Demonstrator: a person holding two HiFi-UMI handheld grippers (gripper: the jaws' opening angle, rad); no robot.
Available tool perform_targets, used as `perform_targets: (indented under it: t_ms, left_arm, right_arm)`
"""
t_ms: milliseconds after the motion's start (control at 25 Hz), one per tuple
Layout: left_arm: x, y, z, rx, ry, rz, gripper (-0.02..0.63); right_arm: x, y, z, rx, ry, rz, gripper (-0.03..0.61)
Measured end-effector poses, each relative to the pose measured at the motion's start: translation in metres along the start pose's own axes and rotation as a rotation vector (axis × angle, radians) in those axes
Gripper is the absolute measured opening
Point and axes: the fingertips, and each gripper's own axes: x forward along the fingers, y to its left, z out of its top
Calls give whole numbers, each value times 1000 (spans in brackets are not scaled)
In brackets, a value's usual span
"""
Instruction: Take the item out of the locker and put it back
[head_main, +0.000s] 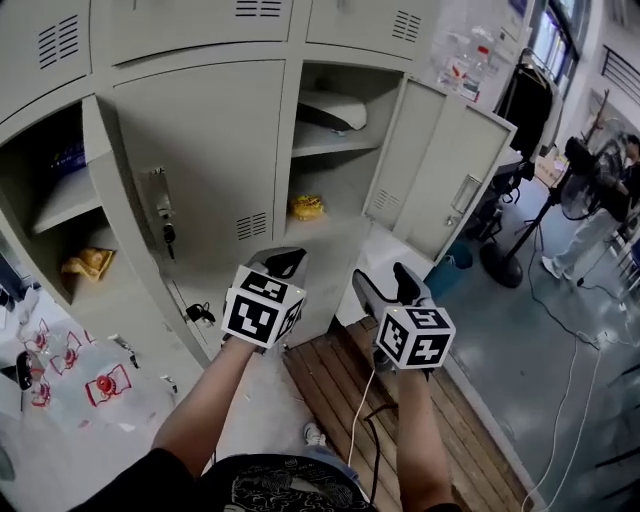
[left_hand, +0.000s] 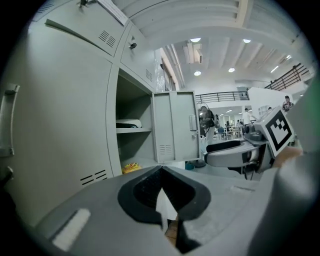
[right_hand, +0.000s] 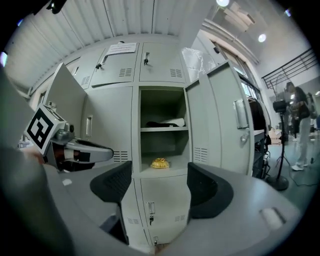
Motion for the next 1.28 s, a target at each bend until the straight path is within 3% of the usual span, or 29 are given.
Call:
perform_targets:
  t_ms: [280, 560, 960, 1280]
  left_arm:
    - [20, 41, -5, -37, 41, 152, 0]
    - [44, 61, -5, -60, 69, 260, 0]
    - [62, 88, -14, -96, 105, 393, 0]
    - [60, 107, -24, -131, 118, 483, 0]
  right_arm:
    - [78, -7, 4, -20, 28, 169, 348]
    - [137, -23, -5, -35, 73, 277, 340]
    - [208, -28, -19, -56, 109, 396, 322]
    - [248, -27, -34, -71, 140, 439, 313]
